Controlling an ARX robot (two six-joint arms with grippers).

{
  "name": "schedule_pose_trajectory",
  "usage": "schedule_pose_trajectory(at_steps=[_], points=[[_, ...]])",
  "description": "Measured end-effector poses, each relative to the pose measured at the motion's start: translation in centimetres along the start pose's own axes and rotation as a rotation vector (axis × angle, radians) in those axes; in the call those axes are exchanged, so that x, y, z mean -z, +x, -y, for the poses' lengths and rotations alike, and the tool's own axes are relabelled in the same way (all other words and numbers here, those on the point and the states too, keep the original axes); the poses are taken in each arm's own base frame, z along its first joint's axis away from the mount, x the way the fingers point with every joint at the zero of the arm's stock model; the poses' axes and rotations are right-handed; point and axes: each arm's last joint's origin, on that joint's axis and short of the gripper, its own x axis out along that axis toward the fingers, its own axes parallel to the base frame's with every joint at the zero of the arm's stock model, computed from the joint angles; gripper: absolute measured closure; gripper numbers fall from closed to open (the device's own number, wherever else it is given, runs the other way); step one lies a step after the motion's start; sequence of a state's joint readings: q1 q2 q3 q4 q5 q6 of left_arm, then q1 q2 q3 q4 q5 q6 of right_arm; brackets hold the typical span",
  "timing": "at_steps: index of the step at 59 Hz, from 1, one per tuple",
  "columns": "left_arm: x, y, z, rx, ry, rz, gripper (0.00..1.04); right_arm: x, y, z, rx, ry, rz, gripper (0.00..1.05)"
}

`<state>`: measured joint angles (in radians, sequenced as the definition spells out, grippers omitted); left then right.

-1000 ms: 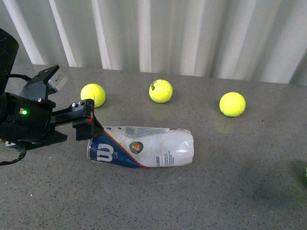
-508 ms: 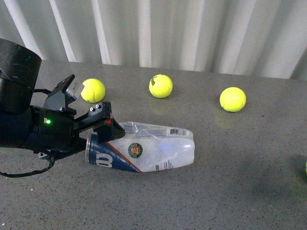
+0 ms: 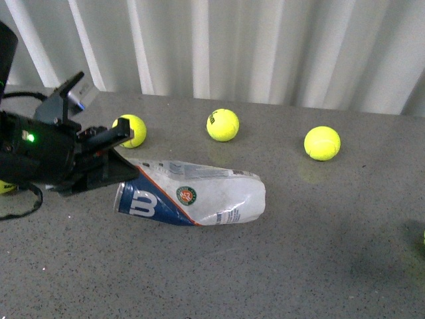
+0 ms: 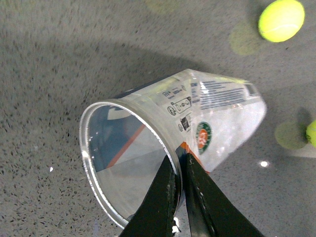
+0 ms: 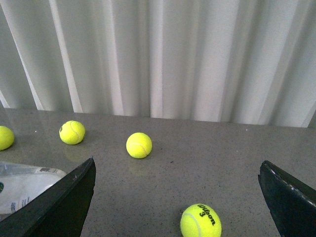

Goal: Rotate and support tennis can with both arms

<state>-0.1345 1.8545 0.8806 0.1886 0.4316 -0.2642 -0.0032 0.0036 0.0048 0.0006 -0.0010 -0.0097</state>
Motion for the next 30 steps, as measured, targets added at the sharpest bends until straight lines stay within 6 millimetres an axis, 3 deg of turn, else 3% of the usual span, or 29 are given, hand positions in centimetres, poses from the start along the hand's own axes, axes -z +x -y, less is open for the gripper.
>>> schedule_pose_trajectory(at_steps=[6, 17, 21, 30], points=[[-2.5, -2.2, 2.0, 0.014, 0.075, 0.033, 1.01, 0.0, 0.0, 0.0, 0.0, 0.0, 0.0, 0.07], [-7.1, -6.9, 8.3, 0.007, 0.378, 0.071, 1.01, 0.0, 0.0, 0.0, 0.0, 0.0, 0.0, 0.07], [-8.4, -9.3, 12.9, -0.002, 0.647, 0.064, 1.01, 0.0, 0.0, 0.0, 0.0, 0.0, 0.0, 0.07], [-8.4, -11.7, 18.2, -0.074, 1.124, 0.022, 1.01, 0.0, 0.0, 0.0, 0.0, 0.0, 0.0, 0.07]])
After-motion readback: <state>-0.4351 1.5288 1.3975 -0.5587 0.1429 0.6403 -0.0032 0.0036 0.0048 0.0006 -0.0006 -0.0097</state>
